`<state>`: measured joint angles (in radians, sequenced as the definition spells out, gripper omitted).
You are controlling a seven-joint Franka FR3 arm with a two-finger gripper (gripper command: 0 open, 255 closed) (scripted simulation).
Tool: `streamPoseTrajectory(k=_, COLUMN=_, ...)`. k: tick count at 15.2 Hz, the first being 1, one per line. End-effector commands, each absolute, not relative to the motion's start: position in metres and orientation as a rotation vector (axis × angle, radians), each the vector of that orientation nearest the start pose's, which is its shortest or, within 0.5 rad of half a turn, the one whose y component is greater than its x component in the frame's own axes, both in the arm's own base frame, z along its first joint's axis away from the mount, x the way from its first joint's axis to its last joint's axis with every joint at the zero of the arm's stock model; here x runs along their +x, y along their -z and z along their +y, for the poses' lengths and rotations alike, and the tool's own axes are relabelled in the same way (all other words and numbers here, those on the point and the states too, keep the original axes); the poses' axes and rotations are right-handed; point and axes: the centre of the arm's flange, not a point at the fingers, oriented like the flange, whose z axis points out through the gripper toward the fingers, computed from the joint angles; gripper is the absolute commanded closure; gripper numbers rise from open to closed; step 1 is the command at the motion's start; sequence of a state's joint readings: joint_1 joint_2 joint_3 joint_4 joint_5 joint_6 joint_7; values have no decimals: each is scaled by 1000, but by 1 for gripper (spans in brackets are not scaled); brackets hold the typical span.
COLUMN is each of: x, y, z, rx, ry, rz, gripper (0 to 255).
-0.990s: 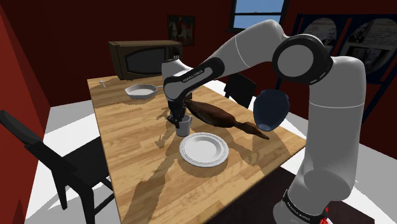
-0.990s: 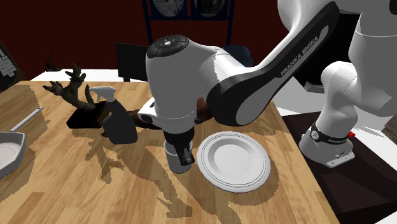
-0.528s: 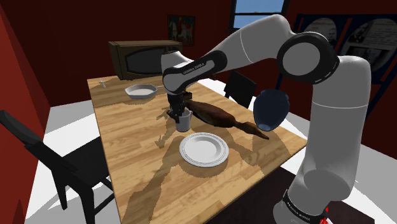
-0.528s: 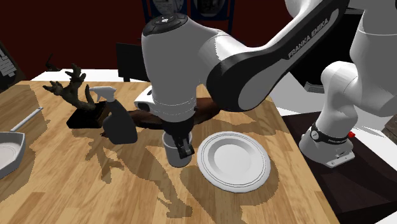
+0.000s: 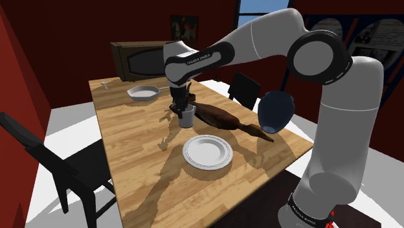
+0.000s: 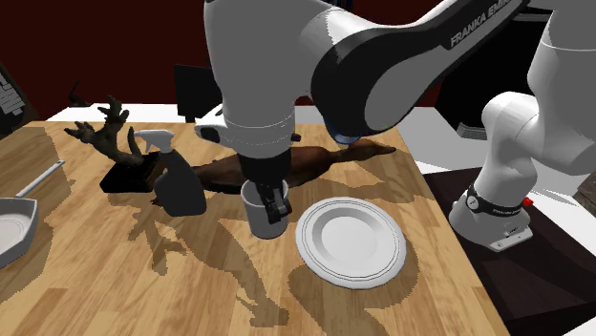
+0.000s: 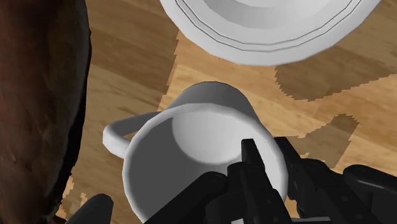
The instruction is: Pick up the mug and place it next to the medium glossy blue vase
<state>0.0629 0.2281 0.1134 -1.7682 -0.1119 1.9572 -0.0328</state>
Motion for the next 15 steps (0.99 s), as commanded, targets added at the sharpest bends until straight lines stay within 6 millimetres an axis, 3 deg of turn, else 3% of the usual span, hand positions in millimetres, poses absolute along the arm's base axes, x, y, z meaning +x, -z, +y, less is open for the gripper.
streamPoseTrajectory(k=1, x=612, y=-440, z=98, rx=-3196, ry=-51, rz=-403, gripper=255)
streamPoseTrajectory(k=15, x=612, y=-514, z=98, rx=-3196, ry=-51, rz=-403, gripper=255)
